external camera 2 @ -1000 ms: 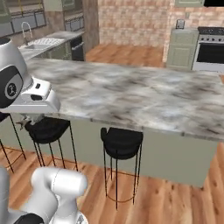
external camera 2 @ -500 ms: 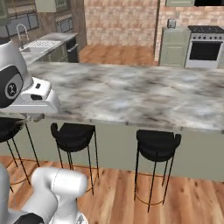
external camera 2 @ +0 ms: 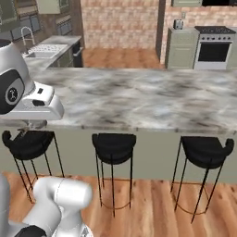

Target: Take the fish from the fridge and place it on the digital scale on the counter by the fridge. Wait a few seconds for a reading, then move it to the plate on the dining counter.

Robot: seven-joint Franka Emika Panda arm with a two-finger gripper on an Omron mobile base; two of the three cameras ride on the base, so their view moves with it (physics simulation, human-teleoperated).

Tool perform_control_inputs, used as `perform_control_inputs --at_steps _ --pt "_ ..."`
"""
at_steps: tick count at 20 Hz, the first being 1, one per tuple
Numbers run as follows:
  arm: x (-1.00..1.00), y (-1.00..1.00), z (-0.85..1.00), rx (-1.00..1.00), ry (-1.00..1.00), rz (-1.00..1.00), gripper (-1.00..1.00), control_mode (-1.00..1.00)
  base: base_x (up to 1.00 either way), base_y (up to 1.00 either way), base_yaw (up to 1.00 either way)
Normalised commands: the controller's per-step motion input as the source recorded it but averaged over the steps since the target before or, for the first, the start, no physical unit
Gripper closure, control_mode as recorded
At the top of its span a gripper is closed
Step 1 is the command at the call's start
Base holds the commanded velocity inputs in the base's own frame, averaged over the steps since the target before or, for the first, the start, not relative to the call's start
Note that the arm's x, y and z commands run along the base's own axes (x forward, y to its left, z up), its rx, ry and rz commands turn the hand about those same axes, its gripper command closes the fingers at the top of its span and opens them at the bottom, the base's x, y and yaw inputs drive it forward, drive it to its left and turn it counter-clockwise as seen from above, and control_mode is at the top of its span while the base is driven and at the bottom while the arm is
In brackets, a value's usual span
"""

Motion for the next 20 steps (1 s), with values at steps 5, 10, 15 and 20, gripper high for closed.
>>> perform_control_inputs --at_steps 5,10,15,20 --pt "0.00 0.00 0.00 0.00 0.00 0.00 1.00 1.00 0.45 1.00 -0.16" --pt "0.00 0.00 0.00 0.00 0.00 0.00 1.00 1.00 0.75 1.00 -0.09" --pt "0.00 0.00 0.00 0.00 0.00 0.00 1.00 1.00 0.72 1.00 -0.05" --pt "0.34 0.59 -0.19 -0.04 0.08 -0.01 1.00 -1.00 0.11 0.20 -0.01"
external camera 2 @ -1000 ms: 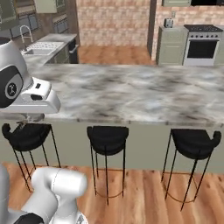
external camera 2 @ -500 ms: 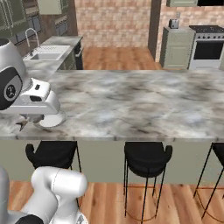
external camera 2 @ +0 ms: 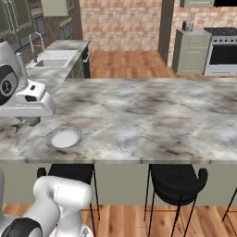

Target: Take the fish from the fridge and place it on the digital scale on the counter by the fridge. Wait a few seconds for a reading, then move it to the plate on the dining counter.

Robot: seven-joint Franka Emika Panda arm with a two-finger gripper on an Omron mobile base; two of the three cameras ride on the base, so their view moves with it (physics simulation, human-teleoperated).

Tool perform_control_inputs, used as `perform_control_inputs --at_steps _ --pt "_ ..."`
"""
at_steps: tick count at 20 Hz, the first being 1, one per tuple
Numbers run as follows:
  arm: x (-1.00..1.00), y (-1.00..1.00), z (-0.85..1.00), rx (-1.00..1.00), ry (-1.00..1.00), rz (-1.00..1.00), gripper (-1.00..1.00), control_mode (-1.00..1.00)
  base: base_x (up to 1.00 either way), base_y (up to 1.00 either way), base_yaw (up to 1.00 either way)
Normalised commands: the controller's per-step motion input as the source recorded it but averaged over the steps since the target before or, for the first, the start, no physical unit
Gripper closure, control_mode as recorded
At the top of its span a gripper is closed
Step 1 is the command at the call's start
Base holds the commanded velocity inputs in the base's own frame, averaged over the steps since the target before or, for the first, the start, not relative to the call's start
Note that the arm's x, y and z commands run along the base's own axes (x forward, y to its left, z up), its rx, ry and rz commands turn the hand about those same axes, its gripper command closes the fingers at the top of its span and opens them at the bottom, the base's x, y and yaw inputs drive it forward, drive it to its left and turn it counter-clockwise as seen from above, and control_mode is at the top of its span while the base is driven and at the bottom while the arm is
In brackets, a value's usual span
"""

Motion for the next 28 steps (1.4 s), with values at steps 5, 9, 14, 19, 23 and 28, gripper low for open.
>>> perform_control_inputs --at_steps 5,9,14,19,23,28 --pt "0.57 0.36 -0.55 -0.03 0.01 0.00 1.00 -1.00 0.00 0.00 0.00" --pt "0.73 0.21 -0.72 0.00 0.04 0.00 1.00 -1.00 0.00 0.00 0.00" --pt "0.77 0.29 -0.79 0.00 0.04 0.00 1.00 -1.00 0.00 0.00 0.00" --pt "0.77 0.41 -0.77 0.00 0.05 0.00 1.00 -1.00 0.00 0.00 0.00" --pt "0.47 0.38 -0.72 0.00 0.03 0.00 1.00 -1.00 0.00 0.00 0.00" --pt "0.67 0.30 -0.47 0.00 0.00 0.00 1.00 -1.00 0.00 0.00 0.00"
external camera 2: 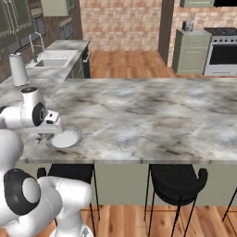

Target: Take the fish from the fridge and place it on the digital scale on the counter by the fridge. Wait a few seconds for a reading, then move it to the plate on the dining counter.

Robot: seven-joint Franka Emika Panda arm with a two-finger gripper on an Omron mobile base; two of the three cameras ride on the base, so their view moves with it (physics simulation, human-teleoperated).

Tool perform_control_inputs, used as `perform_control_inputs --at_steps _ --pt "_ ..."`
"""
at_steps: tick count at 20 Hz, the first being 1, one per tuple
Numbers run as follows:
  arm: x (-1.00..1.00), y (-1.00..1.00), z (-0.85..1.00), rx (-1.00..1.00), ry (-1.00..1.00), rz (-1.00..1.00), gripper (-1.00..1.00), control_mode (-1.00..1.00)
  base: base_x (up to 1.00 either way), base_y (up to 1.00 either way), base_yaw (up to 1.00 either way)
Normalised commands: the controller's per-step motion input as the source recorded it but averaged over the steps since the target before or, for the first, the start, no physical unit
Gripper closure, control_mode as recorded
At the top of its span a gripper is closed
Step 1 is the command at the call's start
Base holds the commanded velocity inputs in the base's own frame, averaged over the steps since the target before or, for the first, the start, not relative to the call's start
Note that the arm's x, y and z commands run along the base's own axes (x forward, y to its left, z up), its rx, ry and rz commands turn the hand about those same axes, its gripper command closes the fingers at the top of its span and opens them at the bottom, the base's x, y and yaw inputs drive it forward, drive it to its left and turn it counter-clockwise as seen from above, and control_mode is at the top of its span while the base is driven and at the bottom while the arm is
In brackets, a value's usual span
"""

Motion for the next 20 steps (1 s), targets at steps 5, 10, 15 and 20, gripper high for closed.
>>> perform_control_inputs --at_steps 5,10,15,20 --pt "0.73 0.14 -0.26 0.00 0.00 0.00 1.00 -1.00 0.00 0.00 0.00" --pt "0.53 0.02 -0.26 0.00 0.00 0.00 1.00 -1.00 0.00 0.00 0.00" --pt "0.37 0.00 -0.46 0.00 0.00 0.00 1.00 -1.00 0.00 0.00 0.00" --pt "0.33 0.00 -0.45 0.00 0.00 0.00 1.00 -1.00 0.00 0.00 0.00"
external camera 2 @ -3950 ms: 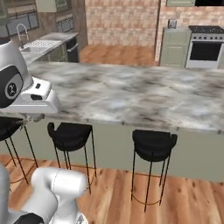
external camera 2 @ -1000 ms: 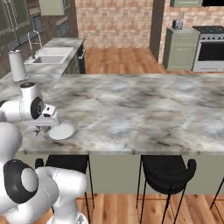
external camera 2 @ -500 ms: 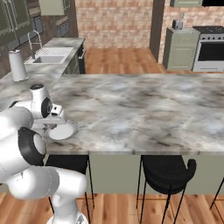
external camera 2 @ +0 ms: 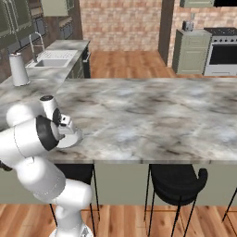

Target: Take the fish from the fridge and place it on the digital scale on the counter by the fridge. Wait a few seconds for a reading, then move it to the plate on the dining counter.

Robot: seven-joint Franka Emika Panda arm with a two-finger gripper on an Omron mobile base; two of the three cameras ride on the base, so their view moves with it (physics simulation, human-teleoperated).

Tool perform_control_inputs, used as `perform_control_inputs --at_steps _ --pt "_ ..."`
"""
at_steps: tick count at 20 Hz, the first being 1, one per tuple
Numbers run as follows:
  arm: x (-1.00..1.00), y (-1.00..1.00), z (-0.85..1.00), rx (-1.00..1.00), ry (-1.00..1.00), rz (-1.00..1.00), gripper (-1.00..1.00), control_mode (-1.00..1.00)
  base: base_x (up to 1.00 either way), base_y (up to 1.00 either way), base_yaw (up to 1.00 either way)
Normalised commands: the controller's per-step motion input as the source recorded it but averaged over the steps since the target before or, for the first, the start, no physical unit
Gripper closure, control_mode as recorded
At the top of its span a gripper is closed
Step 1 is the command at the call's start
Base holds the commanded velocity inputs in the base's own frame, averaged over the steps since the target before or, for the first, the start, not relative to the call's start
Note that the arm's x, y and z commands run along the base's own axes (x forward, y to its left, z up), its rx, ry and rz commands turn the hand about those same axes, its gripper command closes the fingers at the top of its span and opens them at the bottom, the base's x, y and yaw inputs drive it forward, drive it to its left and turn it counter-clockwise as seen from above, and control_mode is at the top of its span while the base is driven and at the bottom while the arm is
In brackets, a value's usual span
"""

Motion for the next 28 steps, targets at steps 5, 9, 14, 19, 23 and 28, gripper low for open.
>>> perform_control_inputs --at_steps 5,9,14,19,23,28 --pt "0.39 0.00 -0.25 0.00 0.00 0.00 1.00 -1.00 0.00 0.00 0.00" --pt "0.26 0.03 -0.19 0.00 0.00 0.00 1.00 -1.00 0.00 0.00 0.00" --pt "0.01 0.15 -0.09 0.00 0.00 0.00 -1.00 -1.00 0.00 0.00 0.00" --pt "-0.02 0.02 -0.01 0.00 0.00 0.00 -1.00 -1.00 0.00 0.00 0.00" --pt "-0.09 0.00 0.12 0.00 0.00 -0.01 -1.00 -1.00 0.00 0.00 0.00" --pt "-0.44 0.00 0.72 0.01 -0.15 0.00 -1.00 -1.00 0.00 0.00 0.00"
